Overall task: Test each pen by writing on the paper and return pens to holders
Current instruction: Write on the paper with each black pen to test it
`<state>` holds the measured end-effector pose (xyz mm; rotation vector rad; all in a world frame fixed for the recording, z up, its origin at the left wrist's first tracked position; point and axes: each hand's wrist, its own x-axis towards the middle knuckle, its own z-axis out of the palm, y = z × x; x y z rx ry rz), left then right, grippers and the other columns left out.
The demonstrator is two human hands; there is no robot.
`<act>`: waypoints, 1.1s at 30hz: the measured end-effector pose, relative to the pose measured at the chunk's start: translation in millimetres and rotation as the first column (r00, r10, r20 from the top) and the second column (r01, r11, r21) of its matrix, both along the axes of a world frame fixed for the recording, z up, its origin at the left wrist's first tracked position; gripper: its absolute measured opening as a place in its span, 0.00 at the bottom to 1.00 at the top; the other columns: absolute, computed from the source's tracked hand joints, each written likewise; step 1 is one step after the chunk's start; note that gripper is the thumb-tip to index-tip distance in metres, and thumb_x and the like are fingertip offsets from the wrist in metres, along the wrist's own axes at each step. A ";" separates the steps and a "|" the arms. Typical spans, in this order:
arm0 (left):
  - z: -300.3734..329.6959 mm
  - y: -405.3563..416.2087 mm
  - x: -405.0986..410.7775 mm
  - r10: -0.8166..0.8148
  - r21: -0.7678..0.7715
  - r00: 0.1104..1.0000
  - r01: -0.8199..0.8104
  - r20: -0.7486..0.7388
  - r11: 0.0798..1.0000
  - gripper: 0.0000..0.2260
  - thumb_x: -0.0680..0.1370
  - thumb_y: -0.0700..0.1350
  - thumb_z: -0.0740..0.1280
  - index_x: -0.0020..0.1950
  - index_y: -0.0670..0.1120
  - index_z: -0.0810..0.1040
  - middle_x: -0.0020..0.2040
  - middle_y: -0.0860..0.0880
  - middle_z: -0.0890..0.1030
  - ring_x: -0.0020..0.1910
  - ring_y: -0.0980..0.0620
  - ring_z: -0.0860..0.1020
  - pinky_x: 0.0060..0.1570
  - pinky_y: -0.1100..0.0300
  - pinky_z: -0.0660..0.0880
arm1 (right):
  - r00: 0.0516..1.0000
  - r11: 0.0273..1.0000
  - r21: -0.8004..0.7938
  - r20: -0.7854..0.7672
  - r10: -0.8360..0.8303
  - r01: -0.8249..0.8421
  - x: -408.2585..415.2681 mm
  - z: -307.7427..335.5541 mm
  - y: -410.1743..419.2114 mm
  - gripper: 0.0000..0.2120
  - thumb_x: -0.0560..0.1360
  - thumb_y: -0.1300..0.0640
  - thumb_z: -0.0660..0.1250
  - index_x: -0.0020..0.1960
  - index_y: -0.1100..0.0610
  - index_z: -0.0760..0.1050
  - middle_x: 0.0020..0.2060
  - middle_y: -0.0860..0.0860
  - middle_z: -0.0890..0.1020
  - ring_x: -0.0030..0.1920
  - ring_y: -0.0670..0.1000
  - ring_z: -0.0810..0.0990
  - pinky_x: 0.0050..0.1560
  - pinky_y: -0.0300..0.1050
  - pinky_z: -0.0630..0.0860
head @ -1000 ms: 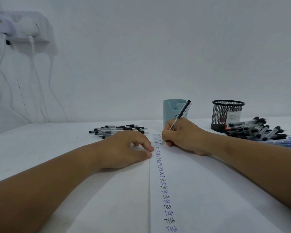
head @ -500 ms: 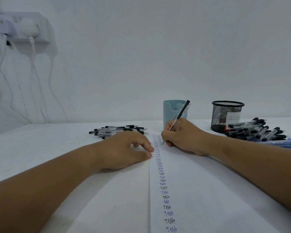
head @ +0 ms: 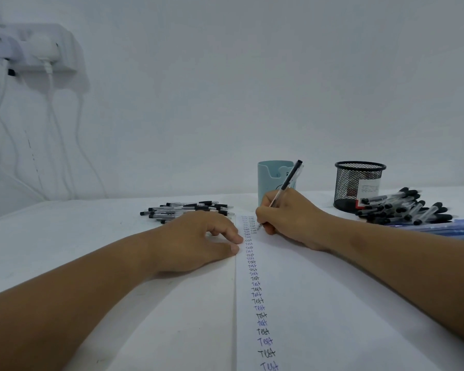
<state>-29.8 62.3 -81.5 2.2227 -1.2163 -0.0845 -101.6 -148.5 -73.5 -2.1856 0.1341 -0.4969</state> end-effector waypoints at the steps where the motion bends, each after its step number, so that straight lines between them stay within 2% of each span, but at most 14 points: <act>1: 0.1 0.4 0.2 0.000 0.001 1.000 0.000 -0.001 1.000 0.06 0.76 0.54 0.73 0.53 0.61 0.85 0.60 0.67 0.79 0.61 0.70 0.74 0.55 0.72 0.66 | 1.000 0.991 0.134 0.020 0.024 -0.026 -0.7 0.8 0.6 0.09 0.74 0.61 0.65 0.35 0.58 0.74 0.28 0.55 0.78 0.25 0.48 0.70 0.26 0.36 0.66; 3: 0.3 0.5 0.3 -0.004 0.000 1.000 0.004 0.002 1.000 0.06 0.76 0.54 0.73 0.53 0.60 0.85 0.60 0.67 0.79 0.60 0.72 0.73 0.54 0.76 0.65 | 0.995 0.947 0.315 0.092 0.031 -0.059 -2.9 3.9 0.6 0.12 0.74 0.55 0.63 0.33 0.58 0.74 0.28 0.55 0.76 0.28 0.51 0.70 0.27 0.39 0.66; 6: -0.1 0.4 0.8 -0.002 -0.017 1.000 0.002 -0.001 1.000 0.06 0.76 0.52 0.73 0.53 0.59 0.85 0.59 0.66 0.80 0.60 0.74 0.73 0.50 0.81 0.64 | 0.976 0.985 0.174 0.212 -0.044 0.007 -1.5 8.1 -5.7 0.16 0.74 0.49 0.61 0.31 0.54 0.73 0.30 0.52 0.75 0.33 0.50 0.70 0.40 0.46 0.68; 9: -1.0 0.8 1.5 -0.006 -0.019 1.000 0.006 0.001 1.000 0.06 0.76 0.52 0.73 0.53 0.60 0.85 0.59 0.67 0.79 0.60 0.75 0.72 0.52 0.79 0.64 | 0.962 0.997 0.082 0.272 -0.010 -0.013 -0.3 11.6 -9.5 0.04 0.82 0.54 0.62 0.49 0.50 0.72 0.31 0.49 0.74 0.33 0.50 0.71 0.40 0.45 0.68; 10: -1.2 1.0 1.9 -0.006 -0.019 1.000 0.006 0.001 1.000 0.06 0.76 0.53 0.73 0.52 0.60 0.85 0.59 0.68 0.79 0.60 0.75 0.72 0.54 0.77 0.64 | 0.966 1.000 0.005 0.260 0.009 -0.010 -2.7 12.4 -9.9 0.03 0.82 0.51 0.62 0.55 0.48 0.69 0.32 0.47 0.74 0.33 0.47 0.71 0.39 0.39 0.68; 11: -1.3 1.1 2.1 -0.004 -0.017 1.000 0.004 0.001 1.000 0.06 0.76 0.53 0.73 0.52 0.61 0.85 0.59 0.68 0.79 0.60 0.75 0.72 0.55 0.76 0.65 | 0.972 0.997 -0.078 0.233 0.032 -0.014 -5.9 12.0 -9.9 0.07 0.82 0.49 0.63 0.58 0.46 0.67 0.31 0.46 0.73 0.32 0.43 0.71 0.35 0.34 0.67; 12: -1.2 1.0 2.2 -0.002 -0.016 1.000 0.002 0.002 1.000 0.06 0.76 0.54 0.73 0.53 0.61 0.85 0.59 0.69 0.79 0.60 0.74 0.72 0.55 0.75 0.65 | 0.974 0.991 -0.129 0.217 0.058 -0.031 -9.5 11.7 -10.1 0.08 0.82 0.46 0.62 0.59 0.46 0.67 0.30 0.44 0.72 0.29 0.41 0.70 0.33 0.32 0.66; 15: -1.4 1.2 2.5 0.001 -0.011 1.000 -0.001 0.008 1.000 0.07 0.76 0.54 0.73 0.53 0.61 0.85 0.60 0.68 0.79 0.61 0.75 0.71 0.56 0.75 0.65 | 0.970 0.980 -0.196 0.229 0.077 -0.032 -13.4 8.4 -12.7 0.11 0.84 0.46 0.55 0.53 0.48 0.74 0.33 0.44 0.71 0.29 0.40 0.68 0.33 0.35 0.65; 20: -1.9 1.5 1.8 -0.003 -0.007 1.000 0.003 0.022 1.000 0.07 0.76 0.55 0.73 0.54 0.61 0.85 0.60 0.68 0.79 0.61 0.73 0.72 0.55 0.77 0.66 | 0.970 0.972 -0.235 0.242 0.036 0.022 -14.3 4.2 -16.7 0.14 0.84 0.53 0.57 0.44 0.51 0.77 0.32 0.43 0.72 0.33 0.42 0.68 0.34 0.34 0.64; 24: -1.9 0.1 -1.6 0.011 -0.012 0.996 -0.010 0.085 1.000 0.07 0.76 0.54 0.73 0.53 0.60 0.85 0.58 0.67 0.80 0.60 0.68 0.74 0.51 0.78 0.67 | 0.966 0.977 -0.214 0.251 0.060 -0.005 -16.2 5.1 -19.0 0.13 0.84 0.52 0.59 0.44 0.50 0.78 0.28 0.38 0.73 0.32 0.39 0.69 0.34 0.31 0.65; 27: -2.7 -1.5 -5.9 0.006 -0.035 0.976 0.002 0.217 0.999 0.05 0.77 0.52 0.72 0.52 0.59 0.84 0.54 0.65 0.81 0.55 0.63 0.76 0.51 0.71 0.70 | 0.979 0.949 -0.315 0.184 0.090 -0.028 -16.3 11.5 -24.0 0.10 0.82 0.52 0.64 0.46 0.53 0.81 0.34 0.41 0.74 0.35 0.40 0.70 0.38 0.34 0.65; 28: -2.9 -2.2 -7.3 0.008 -0.053 0.965 0.006 0.261 0.999 0.04 0.78 0.51 0.71 0.51 0.59 0.84 0.52 0.65 0.81 0.55 0.63 0.76 0.53 0.69 0.71 | 0.985 0.926 -0.376 0.147 0.090 -0.028 -17.5 15.2 -26.7 0.09 0.81 0.53 0.66 0.47 0.55 0.81 0.37 0.44 0.74 0.37 0.42 0.71 0.41 0.37 0.67; 30: -2.6 -2.9 -10.5 0.023 -0.086 0.949 0.004 0.313 0.996 0.06 0.79 0.48 0.69 0.51 0.59 0.83 0.52 0.66 0.80 0.56 0.66 0.75 0.56 0.69 0.70 | 0.992 0.901 -0.430 0.073 0.100 -0.060 -24.0 23.1 -34.5 0.03 0.79 0.56 0.69 0.49 0.51 0.81 0.38 0.45 0.75 0.38 0.44 0.72 0.44 0.40 0.69; 33: -2.8 -3.6 -17.0 0.031 -0.122 0.935 0.013 0.353 0.992 0.07 0.79 0.50 0.66 0.52 0.61 0.81 0.54 0.70 0.78 0.60 0.70 0.72 0.55 0.74 0.66 | 0.994 0.887 -0.455 0.033 0.104 -0.078 -39.0 41.7 -52.6 0.10 0.77 0.60 0.72 0.53 0.47 0.82 0.37 0.45 0.79 0.36 0.42 0.73 0.44 0.34 0.72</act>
